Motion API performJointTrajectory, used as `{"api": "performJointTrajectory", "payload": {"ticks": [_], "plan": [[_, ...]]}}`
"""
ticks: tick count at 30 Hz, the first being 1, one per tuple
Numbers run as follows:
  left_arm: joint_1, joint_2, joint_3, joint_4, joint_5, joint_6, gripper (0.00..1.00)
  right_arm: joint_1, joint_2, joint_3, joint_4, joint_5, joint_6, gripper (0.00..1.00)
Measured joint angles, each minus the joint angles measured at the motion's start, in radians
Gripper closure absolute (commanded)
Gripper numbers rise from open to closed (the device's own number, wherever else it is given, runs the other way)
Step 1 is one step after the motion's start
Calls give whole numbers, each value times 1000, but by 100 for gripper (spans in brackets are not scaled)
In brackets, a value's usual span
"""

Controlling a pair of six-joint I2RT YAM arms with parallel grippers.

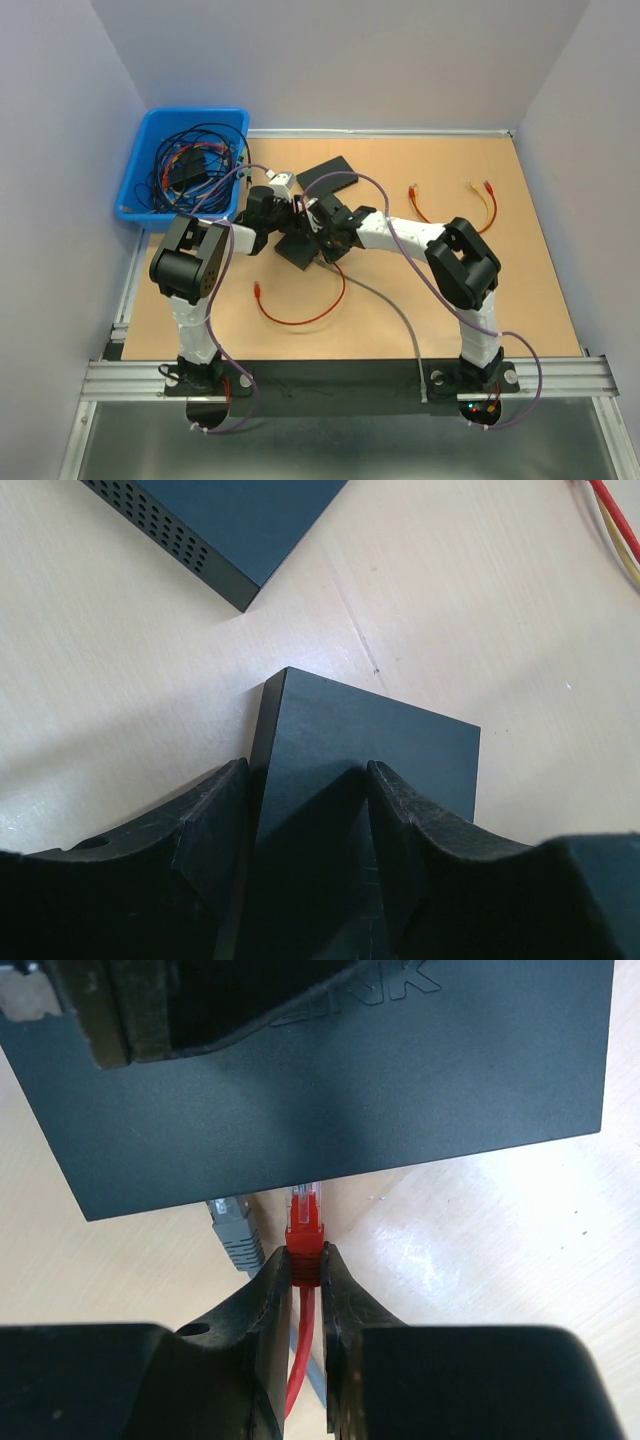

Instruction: Insert the plug into the switch port

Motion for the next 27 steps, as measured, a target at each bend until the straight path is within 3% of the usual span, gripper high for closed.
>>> {"api": "performJointTrajectory", "payload": {"ticks": [10,27], "plan": [[-2,8,8,0,1,1,41,0,0,0,29,-46,-98,100],[-1,9,-1,26,-22,-26,42,0,37,21,52,-52,-82,100]]}}
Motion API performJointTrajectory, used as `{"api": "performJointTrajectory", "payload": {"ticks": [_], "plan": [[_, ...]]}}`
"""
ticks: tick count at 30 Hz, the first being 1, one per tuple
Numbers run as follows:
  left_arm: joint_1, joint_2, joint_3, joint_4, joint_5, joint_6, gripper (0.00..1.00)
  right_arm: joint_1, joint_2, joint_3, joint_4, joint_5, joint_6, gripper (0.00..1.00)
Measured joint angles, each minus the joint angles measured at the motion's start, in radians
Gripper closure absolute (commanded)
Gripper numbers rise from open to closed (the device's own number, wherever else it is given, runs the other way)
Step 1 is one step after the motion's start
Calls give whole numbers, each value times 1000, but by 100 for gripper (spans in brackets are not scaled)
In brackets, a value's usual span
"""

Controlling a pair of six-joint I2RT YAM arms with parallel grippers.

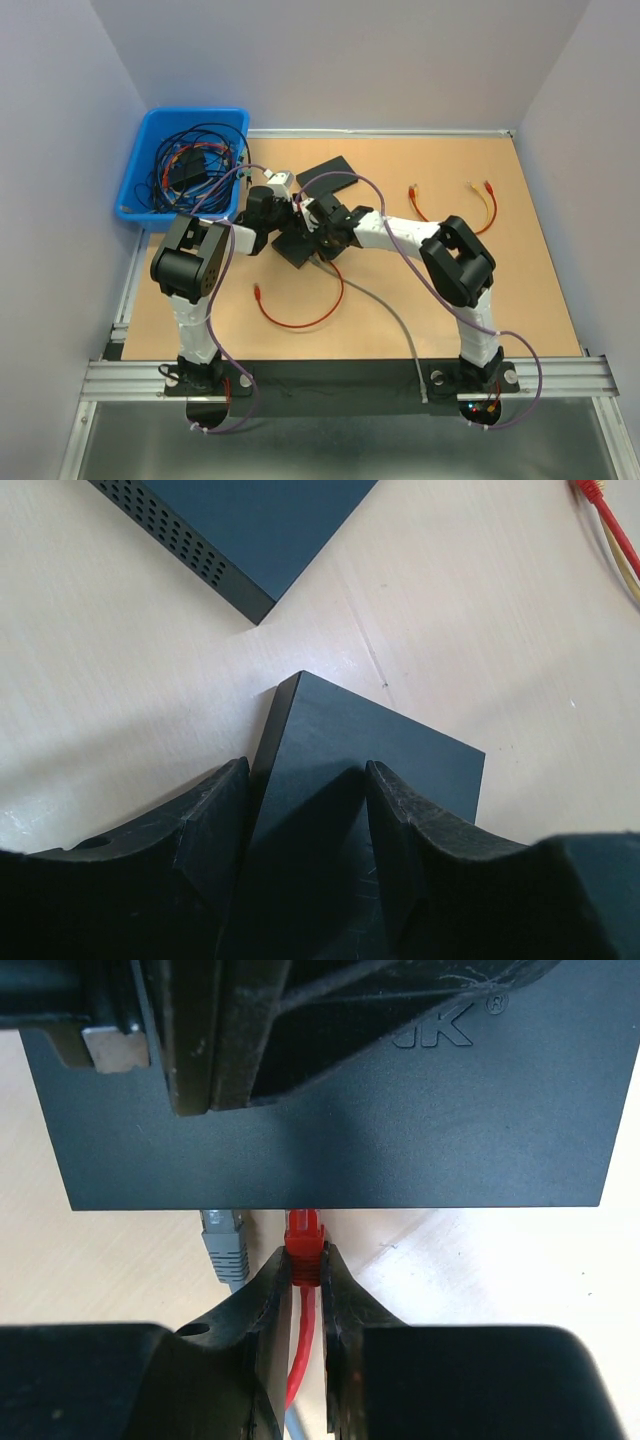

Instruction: Insert the plug into the switch port

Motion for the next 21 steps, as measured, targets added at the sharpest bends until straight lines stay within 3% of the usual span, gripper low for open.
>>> {"api": "performJointTrajectory", "payload": {"ticks": [21], "plan": [[21,3,-19,55,-75,-11,42,0,101,201,-132,35,57,100]]}}
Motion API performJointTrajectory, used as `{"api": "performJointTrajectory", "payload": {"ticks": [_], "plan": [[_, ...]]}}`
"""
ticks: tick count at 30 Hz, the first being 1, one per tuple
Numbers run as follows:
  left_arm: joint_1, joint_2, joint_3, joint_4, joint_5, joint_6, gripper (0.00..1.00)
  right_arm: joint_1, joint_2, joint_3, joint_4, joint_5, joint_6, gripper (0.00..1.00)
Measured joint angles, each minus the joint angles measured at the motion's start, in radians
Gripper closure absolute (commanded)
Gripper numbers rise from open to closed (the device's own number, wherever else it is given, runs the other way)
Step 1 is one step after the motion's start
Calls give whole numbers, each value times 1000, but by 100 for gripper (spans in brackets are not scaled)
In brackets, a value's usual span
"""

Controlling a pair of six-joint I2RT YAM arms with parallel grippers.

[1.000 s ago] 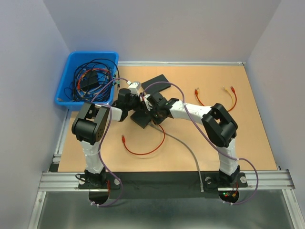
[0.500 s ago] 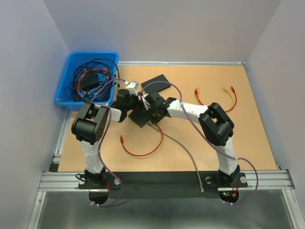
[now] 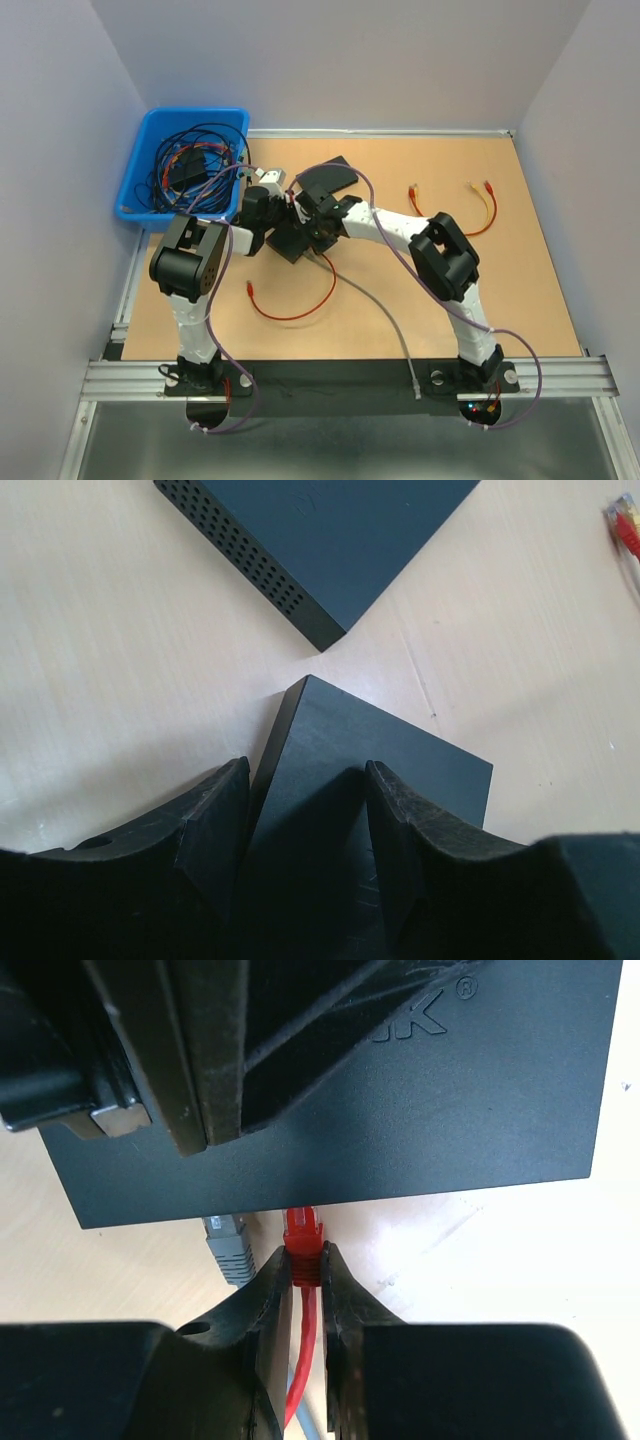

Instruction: Insert the plug into the switch port

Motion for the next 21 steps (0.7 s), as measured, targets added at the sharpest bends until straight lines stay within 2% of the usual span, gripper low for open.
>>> {"api": "performJointTrajectory", "payload": {"ticks": [14,21], "plan": [[14,3,-15,40,-89,-50,42,0,81,140,-71,-1,-7,99],[14,3,-27,64,-113,-65,42,0,89,146,-65,-40,-21,100]]}}
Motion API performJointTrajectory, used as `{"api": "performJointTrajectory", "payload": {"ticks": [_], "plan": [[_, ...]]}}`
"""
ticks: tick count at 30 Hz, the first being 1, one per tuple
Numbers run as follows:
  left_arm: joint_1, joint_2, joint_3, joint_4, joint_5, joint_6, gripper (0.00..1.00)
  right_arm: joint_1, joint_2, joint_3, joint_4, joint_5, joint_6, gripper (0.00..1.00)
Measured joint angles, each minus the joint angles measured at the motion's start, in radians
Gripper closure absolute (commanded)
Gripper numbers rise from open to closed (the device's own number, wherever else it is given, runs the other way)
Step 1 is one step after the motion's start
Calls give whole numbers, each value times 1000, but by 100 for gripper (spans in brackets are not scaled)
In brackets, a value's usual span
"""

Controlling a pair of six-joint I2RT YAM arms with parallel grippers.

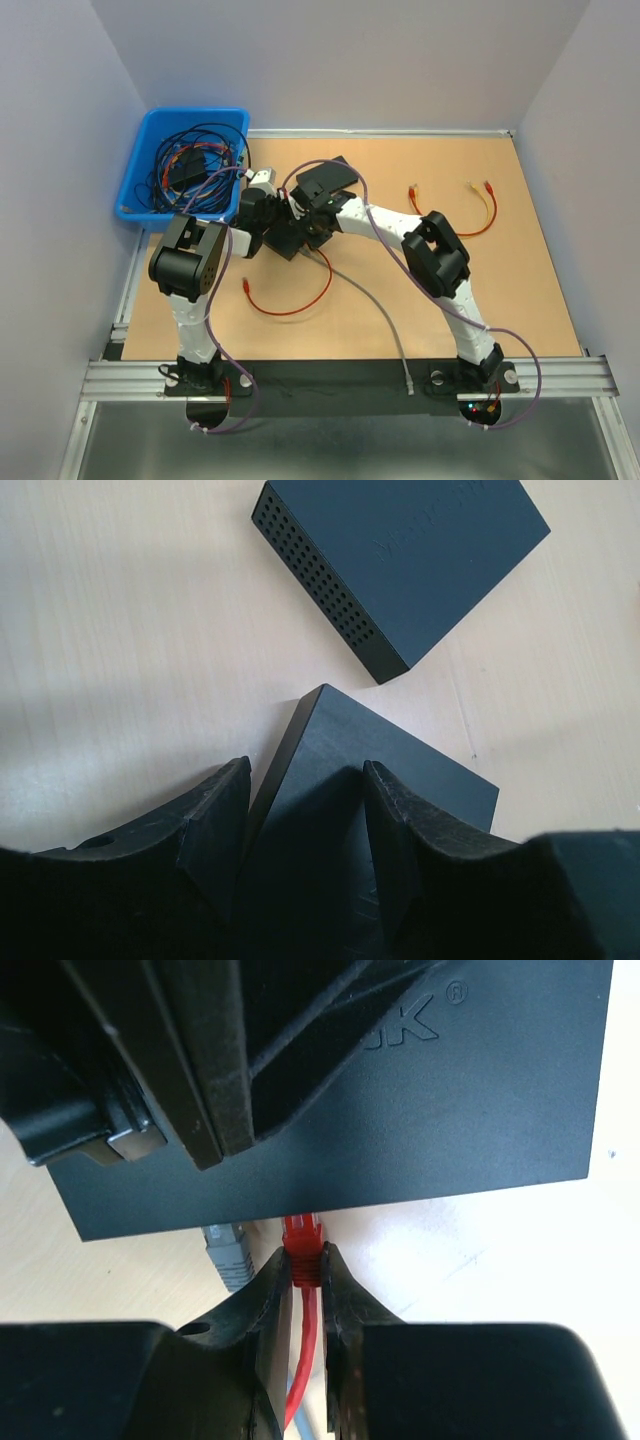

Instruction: Insert the plug into the switch port

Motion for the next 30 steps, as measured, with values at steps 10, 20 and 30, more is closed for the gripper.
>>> {"api": "performJointTrajectory", "payload": {"ticks": [10,20,30], "plan": [[0,0,0,7,-3,15,42,-4,-23,-89,122,-51,-58,100],[0,5,2,15,1,28,42,-4,-27,-95,138,-51,-73,100],[0,23,18,17,-33,13,42,-5,10,-5,74,-47,-50,99]]}}
